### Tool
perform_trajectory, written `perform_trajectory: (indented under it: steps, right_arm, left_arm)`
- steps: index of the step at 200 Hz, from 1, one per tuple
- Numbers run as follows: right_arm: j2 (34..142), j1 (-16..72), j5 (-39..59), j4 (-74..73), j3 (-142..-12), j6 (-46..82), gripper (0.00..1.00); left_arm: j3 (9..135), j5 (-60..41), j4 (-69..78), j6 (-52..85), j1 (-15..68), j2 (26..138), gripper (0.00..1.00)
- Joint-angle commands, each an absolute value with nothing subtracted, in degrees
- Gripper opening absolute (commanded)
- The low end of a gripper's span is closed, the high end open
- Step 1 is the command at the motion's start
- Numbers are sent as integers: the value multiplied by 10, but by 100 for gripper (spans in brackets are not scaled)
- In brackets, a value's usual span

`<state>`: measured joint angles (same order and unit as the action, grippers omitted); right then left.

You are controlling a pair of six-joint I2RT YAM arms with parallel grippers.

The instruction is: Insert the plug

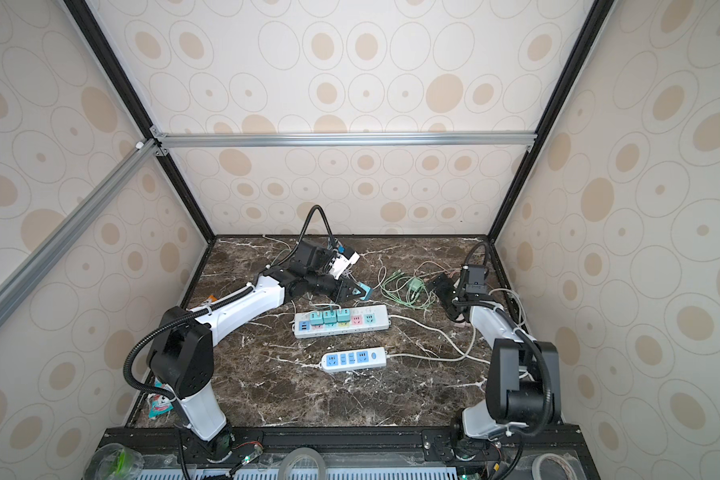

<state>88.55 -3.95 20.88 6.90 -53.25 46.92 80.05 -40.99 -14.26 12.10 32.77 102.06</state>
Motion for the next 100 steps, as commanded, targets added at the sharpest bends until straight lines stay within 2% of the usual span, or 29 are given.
perform_trajectory:
  steps: [1, 87, 100]
  right_arm:
    - [919, -18, 273, 55, -572, 484, 94]
    - [1039, 26, 305, 17, -650, 480, 94]
    - [1057, 32, 306, 19, -666, 480, 89]
  left_arm:
    - [802, -423, -136, 104, 326, 1015, 0]
    - [798, -429, -139, 105, 328, 1015, 0]
    - [798, -430, -139, 105, 328, 1016, 0]
